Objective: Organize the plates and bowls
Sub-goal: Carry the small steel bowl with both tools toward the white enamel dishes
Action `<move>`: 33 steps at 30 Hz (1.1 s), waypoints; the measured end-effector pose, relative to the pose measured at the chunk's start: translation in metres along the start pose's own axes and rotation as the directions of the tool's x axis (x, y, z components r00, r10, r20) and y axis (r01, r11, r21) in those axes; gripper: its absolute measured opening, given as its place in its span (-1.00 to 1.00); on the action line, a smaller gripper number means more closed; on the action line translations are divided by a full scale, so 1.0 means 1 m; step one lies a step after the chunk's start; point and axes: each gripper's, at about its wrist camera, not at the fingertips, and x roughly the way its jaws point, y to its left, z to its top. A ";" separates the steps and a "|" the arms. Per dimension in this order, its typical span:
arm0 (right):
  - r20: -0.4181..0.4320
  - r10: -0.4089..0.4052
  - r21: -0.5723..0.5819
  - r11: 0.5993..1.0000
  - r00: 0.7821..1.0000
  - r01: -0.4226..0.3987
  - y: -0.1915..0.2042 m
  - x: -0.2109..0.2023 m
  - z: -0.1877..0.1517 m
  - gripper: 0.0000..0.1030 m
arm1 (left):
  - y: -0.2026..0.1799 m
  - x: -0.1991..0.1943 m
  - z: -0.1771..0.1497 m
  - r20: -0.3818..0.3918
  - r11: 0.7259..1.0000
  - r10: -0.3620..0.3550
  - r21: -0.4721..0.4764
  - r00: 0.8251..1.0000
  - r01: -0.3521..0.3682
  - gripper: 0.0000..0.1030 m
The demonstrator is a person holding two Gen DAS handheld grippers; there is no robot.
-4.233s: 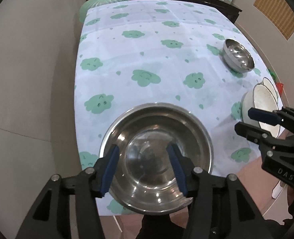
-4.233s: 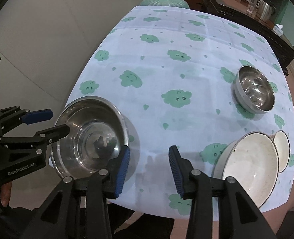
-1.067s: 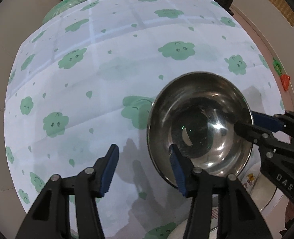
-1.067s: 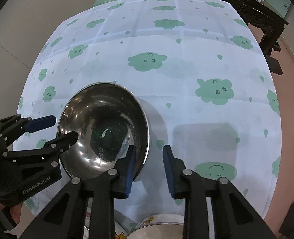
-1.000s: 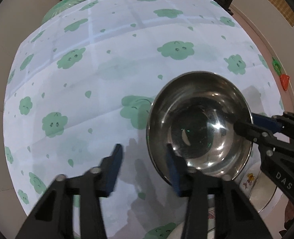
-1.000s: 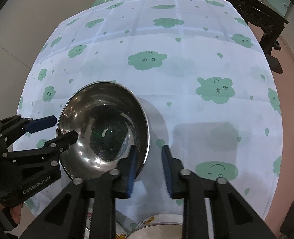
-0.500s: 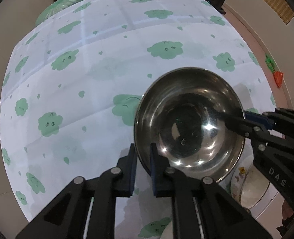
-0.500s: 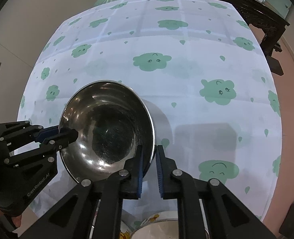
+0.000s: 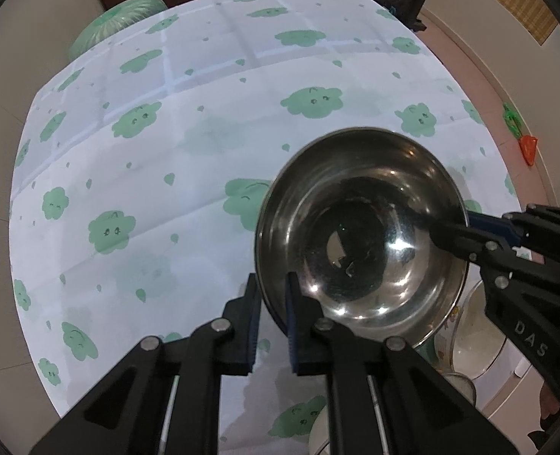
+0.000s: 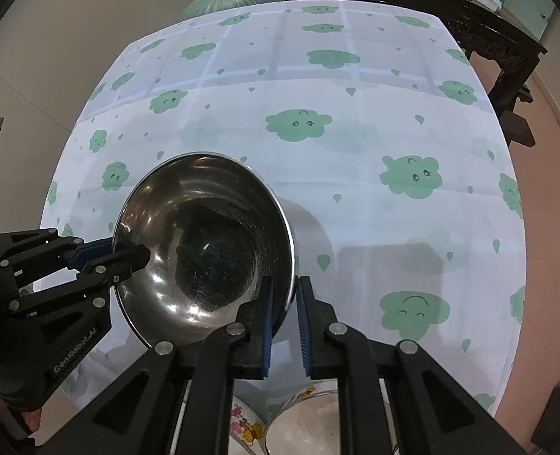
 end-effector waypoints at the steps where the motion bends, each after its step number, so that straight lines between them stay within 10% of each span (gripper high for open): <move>1: 0.003 -0.001 0.000 1.000 1.000 0.001 0.001 -0.002 -0.001 -0.74 | 0.000 -0.001 -0.001 0.002 1.000 0.000 0.000 1.000 0.000 -0.82; 33: 0.045 -0.037 0.021 0.999 0.998 0.036 0.028 -0.046 -0.047 -0.74 | -0.003 -0.057 -0.045 0.076 0.999 -0.020 0.046 0.997 0.017 -0.82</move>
